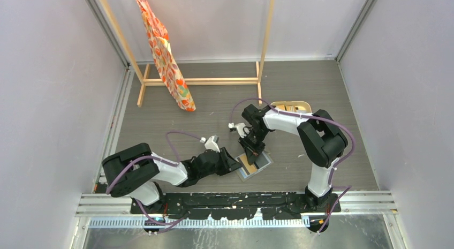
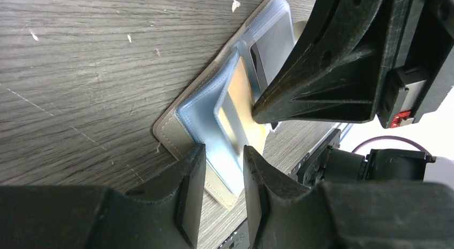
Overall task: Put the credit cards into the card holder
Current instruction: Insert the credit card into the card holder.
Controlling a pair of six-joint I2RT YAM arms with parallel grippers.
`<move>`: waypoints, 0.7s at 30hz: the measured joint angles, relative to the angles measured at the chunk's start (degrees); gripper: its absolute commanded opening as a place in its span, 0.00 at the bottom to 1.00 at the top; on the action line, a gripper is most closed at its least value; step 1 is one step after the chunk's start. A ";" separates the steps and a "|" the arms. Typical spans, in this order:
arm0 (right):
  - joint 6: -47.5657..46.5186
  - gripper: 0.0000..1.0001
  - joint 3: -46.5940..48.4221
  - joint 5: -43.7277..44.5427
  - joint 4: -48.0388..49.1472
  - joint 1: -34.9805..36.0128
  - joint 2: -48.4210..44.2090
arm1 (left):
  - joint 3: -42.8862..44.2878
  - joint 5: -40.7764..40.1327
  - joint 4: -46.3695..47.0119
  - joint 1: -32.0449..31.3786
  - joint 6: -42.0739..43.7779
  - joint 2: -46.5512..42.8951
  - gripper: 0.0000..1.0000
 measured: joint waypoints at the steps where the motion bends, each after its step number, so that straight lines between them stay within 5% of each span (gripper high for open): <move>1: 0.00 0.01 0.15 -0.37 -0.31 0.07 0.22 | 0.13 0.00 0.04 0.00 0.00 0.15 0.34; 10: -1.31 0.06 1.09 -3.23 -2.12 -1.90 -0.98 | 0.22 -0.02 -1.18 -0.02 0.42 -1.31 0.35; 21: -3.52 0.01 1.09 -4.98 -3.89 -5.70 -3.54 | 0.22 -0.92 -10.27 -0.02 2.56 -15.85 0.38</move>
